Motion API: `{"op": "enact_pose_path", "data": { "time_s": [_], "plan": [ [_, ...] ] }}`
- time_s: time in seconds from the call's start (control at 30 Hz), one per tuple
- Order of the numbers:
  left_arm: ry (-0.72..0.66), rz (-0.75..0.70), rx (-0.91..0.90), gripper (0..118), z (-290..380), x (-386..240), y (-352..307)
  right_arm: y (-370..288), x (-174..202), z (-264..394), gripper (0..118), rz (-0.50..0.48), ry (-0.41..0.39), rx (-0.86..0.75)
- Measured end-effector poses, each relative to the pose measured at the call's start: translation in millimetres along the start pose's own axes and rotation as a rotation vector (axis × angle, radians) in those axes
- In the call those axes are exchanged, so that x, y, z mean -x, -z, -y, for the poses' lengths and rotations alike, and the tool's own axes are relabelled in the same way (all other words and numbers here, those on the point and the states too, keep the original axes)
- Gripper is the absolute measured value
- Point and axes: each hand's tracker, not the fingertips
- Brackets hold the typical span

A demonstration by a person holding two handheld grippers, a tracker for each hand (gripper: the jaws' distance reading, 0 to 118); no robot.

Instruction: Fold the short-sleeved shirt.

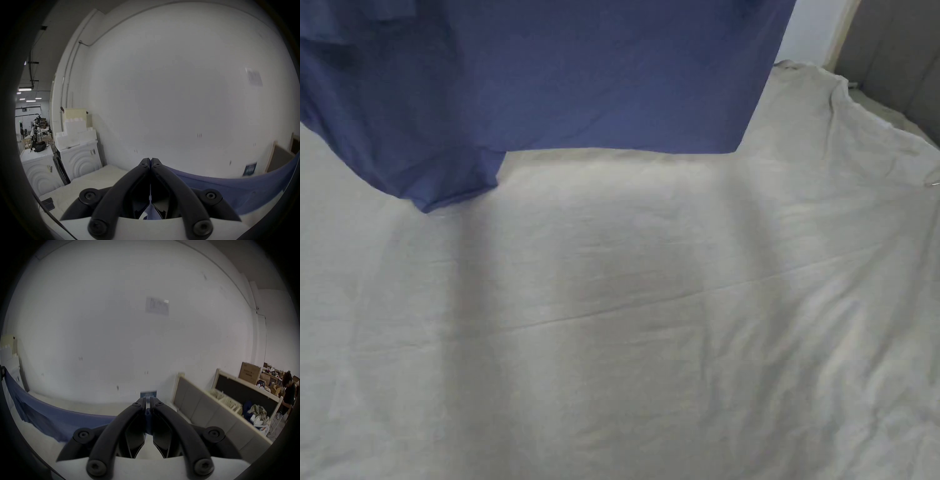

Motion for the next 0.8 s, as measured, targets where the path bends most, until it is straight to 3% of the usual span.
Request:
{"op": "enact_pose_path", "data": {
  "time_s": [0.27, 0.53, 0.8],
  "plan": [
    [0.109, 0.076, 0.265, 0, 143.0, 7.7, 3.4, 25.8, -1.8, 147.7, 4, -0.049, 0.002, 0.270],
    [0.161, 0.140, 0.485, 0, 251.1, 57.1, -80.1, -13.6, -14.7, 282.8, 4, -0.116, -0.038, 0.472],
    [0.006, 0.148, 0.657, 0, 339.1, 120.4, -183.0, -101.6, -43.2, 388.1, 4, -0.144, -0.029, 0.587]
  ]
}}
